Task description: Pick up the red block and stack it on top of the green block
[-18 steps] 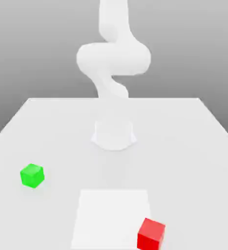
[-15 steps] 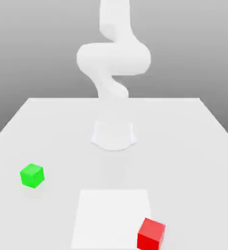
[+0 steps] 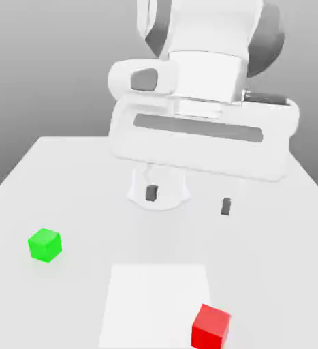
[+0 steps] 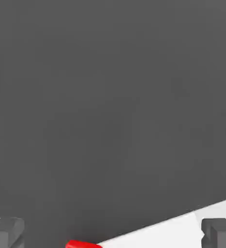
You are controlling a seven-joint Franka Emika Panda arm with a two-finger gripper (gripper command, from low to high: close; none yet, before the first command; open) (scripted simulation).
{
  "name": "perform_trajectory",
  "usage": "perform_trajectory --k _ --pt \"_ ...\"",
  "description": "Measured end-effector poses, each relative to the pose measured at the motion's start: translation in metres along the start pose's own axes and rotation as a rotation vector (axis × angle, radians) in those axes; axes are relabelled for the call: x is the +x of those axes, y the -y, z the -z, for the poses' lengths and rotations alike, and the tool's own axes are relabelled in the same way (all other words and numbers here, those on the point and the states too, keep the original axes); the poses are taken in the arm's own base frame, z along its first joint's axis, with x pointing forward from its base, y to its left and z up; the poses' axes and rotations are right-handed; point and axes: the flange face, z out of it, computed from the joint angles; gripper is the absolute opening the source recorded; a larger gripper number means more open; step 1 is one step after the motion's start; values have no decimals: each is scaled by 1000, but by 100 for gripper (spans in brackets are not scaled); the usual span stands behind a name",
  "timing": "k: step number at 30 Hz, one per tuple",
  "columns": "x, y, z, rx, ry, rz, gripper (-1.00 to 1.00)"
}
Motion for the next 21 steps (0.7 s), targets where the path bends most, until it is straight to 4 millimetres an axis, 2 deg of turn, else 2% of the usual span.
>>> perform_trajectory --k 8,13,14,20,21 --pt "-57 -23 -124 -152 158 -111 0" --pt "-75 -35 -189 -169 182 -128 0" --pt "-77 -37 -197 -170 182 -128 -100" --pt "-78 -38 -201 -169 182 -127 -100" --pt "-77 -37 -197 -169 182 -128 -100"
